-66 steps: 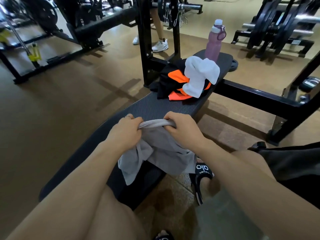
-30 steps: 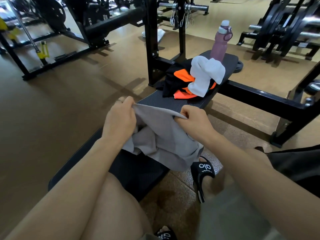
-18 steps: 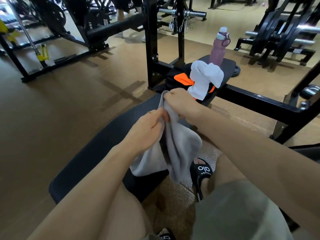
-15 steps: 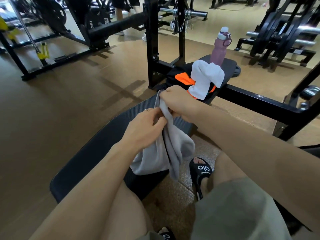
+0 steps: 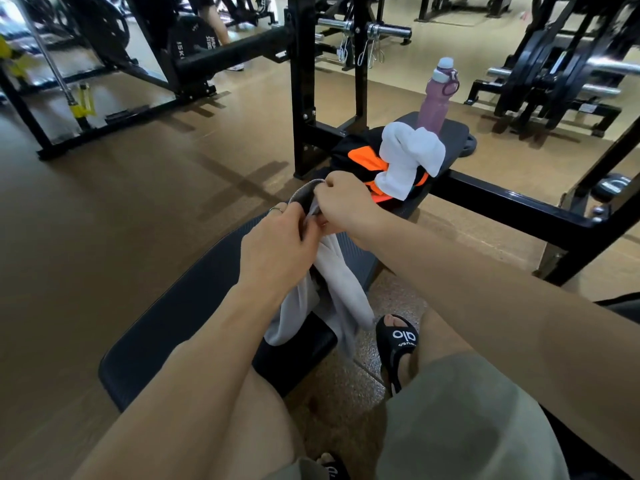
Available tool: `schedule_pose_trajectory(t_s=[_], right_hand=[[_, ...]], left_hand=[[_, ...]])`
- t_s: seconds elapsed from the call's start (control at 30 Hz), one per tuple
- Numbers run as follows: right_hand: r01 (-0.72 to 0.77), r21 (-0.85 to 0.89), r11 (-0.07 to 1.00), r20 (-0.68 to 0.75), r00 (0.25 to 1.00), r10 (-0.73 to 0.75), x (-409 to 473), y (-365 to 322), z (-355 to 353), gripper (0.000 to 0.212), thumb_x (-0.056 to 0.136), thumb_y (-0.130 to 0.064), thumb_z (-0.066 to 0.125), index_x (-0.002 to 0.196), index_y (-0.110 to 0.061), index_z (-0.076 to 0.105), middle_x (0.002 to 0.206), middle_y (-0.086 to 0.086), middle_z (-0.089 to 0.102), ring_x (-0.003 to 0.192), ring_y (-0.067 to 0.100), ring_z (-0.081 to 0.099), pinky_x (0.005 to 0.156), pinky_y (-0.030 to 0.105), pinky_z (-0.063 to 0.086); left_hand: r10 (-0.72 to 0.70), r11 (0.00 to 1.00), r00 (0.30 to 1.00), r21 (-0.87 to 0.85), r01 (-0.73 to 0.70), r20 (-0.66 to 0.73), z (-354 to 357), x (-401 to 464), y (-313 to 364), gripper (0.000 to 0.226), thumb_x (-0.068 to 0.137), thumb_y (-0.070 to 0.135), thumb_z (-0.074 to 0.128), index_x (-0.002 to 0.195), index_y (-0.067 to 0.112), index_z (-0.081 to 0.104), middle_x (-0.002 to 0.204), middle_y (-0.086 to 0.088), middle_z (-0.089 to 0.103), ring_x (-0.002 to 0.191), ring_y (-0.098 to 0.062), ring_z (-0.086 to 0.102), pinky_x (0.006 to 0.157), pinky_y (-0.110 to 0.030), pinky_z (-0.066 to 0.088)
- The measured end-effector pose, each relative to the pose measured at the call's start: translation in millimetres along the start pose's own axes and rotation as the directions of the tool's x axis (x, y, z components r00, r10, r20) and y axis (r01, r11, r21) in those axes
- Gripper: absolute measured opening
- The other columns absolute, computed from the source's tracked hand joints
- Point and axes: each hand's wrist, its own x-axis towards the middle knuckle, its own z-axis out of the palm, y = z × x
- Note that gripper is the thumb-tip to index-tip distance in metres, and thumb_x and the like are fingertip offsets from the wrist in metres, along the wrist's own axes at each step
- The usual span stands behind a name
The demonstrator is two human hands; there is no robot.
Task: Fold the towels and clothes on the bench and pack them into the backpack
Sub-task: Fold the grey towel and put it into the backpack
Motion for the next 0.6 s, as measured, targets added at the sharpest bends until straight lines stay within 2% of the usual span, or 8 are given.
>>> schedule_pose_trajectory(t_s=[0.07,0.13,0.2,0.27,0.37,0.43,0.5,0.6], right_hand=[[0.042,-0.011,0.999,-0.06,0.997,-0.043,0,-1,2,0.023,0.098,-0.018,0.042,0.076,-0.014,0.047,0.086,0.009,0.059,0.088,0.029,0.061,0.079,0.041,0.052],[0.102,-0.033,0.994,-0.092,0.99,-0.105,-4,0,3,0.027,0.101,-0.017,0.042,0.074,-0.017,0.042,0.078,-0.001,0.049,0.076,0.016,0.049,0.063,0.026,0.038],[0.16,-0.053,0.986,-0.1,0.981,-0.165,-8,1,4,0.032,0.101,-0.018,0.043,0.07,-0.023,0.036,0.074,-0.006,0.044,0.066,0.008,0.041,0.056,0.022,0.029],[0.225,-0.127,0.966,-0.126,0.962,-0.241,-13,-1,5,0.035,0.101,-0.02,0.044,0.068,-0.026,0.034,0.069,-0.007,0.043,0.062,0.007,0.04,0.056,0.025,0.029],[0.273,-0.183,0.944,-0.174,0.936,-0.305,-18,-3,2,0.034,0.1,-0.021,0.045,0.066,-0.021,0.037,0.065,-0.004,0.046,0.064,0.017,0.047,0.06,0.037,0.04],[0.265,-0.108,0.958,-0.187,0.941,-0.282,-17,-2,-2,0.031,0.099,-0.02,0.045,0.069,-0.022,0.041,0.067,-0.003,0.051,0.066,0.018,0.056,0.064,0.041,0.051],[0.249,-0.027,0.968,-0.21,0.946,-0.249,-15,-1,-6,0.024,0.098,-0.023,0.044,0.074,-0.02,0.047,0.072,0.003,0.06,0.069,0.021,0.065,0.069,0.044,0.057],[0.262,0.006,0.965,-0.269,0.93,-0.251,-12,-5,-15,0.021,0.096,-0.025,0.043,0.08,-0.014,0.049,0.075,0.011,0.064,0.07,0.03,0.068,0.065,0.053,0.057]], left_hand=[[0.004,1.0,1.0,0.023,-0.003,-0.024,-1,-1,1,0.032,0.103,0.037,0.045,0.076,0.02,0.042,0.073,0.01,0.04,0.065,-0.017,0.045,0.058,-0.033,0.032],[0.005,0.998,1.0,0.061,-0.003,-0.028,-3,-1,1,0.033,0.103,0.038,0.043,0.076,0.019,0.044,0.073,0.009,0.041,0.063,-0.017,0.043,0.056,-0.033,0.03],[0.019,0.994,0.999,0.108,-0.015,-0.03,-3,-1,0,0.033,0.102,0.039,0.043,0.076,0.019,0.047,0.075,0.007,0.043,0.062,-0.018,0.042,0.055,-0.032,0.029],[0.031,0.988,0.999,0.156,-0.024,-0.043,-4,0,-2,0.032,0.101,0.038,0.045,0.077,0.017,0.051,0.075,0.006,0.045,0.063,-0.02,0.044,0.056,-0.032,0.031],[0.012,0.982,0.999,0.191,-0.003,-0.045,-10,1,-4,0.026,0.096,0.033,0.046,0.082,0.014,0.056,0.08,0.004,0.048,0.066,-0.022,0.046,0.058,-0.033,0.033],[0.015,0.978,0.999,0.209,-0.008,-0.034,-15,1,-4,0.029,0.092,0.035,0.04,0.083,0.013,0.056,0.083,0.001,0.051,0.066,-0.024,0.047,0.058,-0.034,0.036],[0.022,0.972,1.0,0.232,-0.019,-0.009,-17,-1,-3,0.021,0.09,0.028,0.044,0.083,0.012,0.055,0.086,-0.001,0.054,0.066,-0.024,0.047,0.058,-0.034,0.036],[-0.01,0.964,0.999,0.267,-0.001,0.04,-16,-3,-4,0.011,0.089,0.019,0.051,0.085,0.01,0.057,0.09,-0.003,0.055,0.07,-0.023,0.046,0.06,-0.035,0.038]])
